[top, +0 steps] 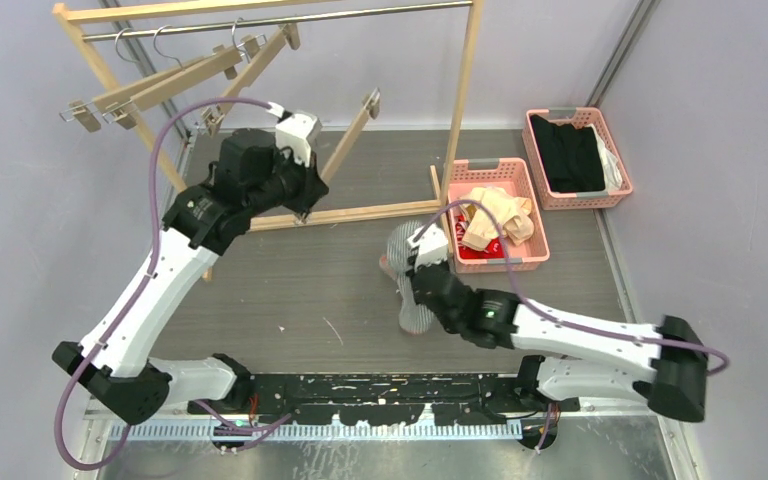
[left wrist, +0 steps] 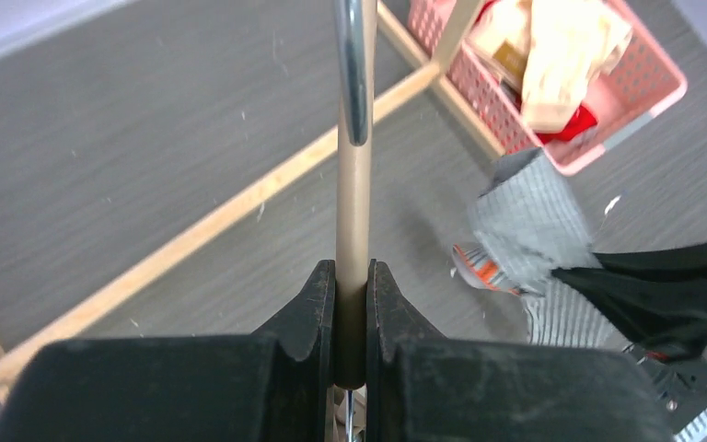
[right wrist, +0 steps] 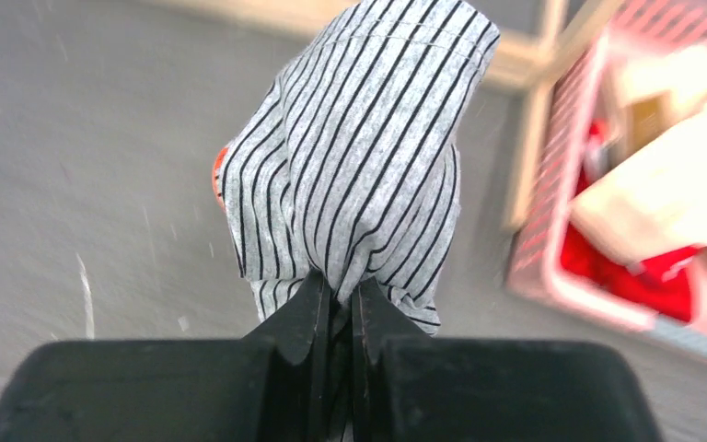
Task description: Remove the underwear clipped to the hanger
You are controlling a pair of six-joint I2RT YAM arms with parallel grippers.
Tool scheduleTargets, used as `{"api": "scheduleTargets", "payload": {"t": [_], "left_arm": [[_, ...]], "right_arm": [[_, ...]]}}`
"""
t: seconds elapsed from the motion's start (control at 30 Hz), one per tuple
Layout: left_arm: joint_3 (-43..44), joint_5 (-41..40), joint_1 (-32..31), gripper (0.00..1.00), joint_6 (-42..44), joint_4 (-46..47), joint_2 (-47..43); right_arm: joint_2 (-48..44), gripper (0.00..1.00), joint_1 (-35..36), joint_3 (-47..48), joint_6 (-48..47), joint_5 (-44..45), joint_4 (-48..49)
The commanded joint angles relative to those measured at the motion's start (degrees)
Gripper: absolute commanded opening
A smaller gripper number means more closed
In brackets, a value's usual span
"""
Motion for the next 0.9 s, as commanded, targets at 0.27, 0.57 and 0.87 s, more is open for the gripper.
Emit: {"api": "scheduleTargets", "payload": {"t": [0.27,0.57,0.87], "left_arm": [[26.20,7.26,5.58,0.00,2.82,-6.76,12.36],[35.27,7.87,7.81,0.00,3.02,-11.08,18.38],[39.42,7.42,8.38,0.00,2.31,-12.63,19.56]], "right_arm": [[-16.61,0.01,-8.05,11.00,-22.52,27.26,15.86],[-9.18,0.01,-30.84,12.84,-18.61,13.32,18.25],[4.04,0.01,-43.54,12.51,-13.21,-0.19,19.14]]}}
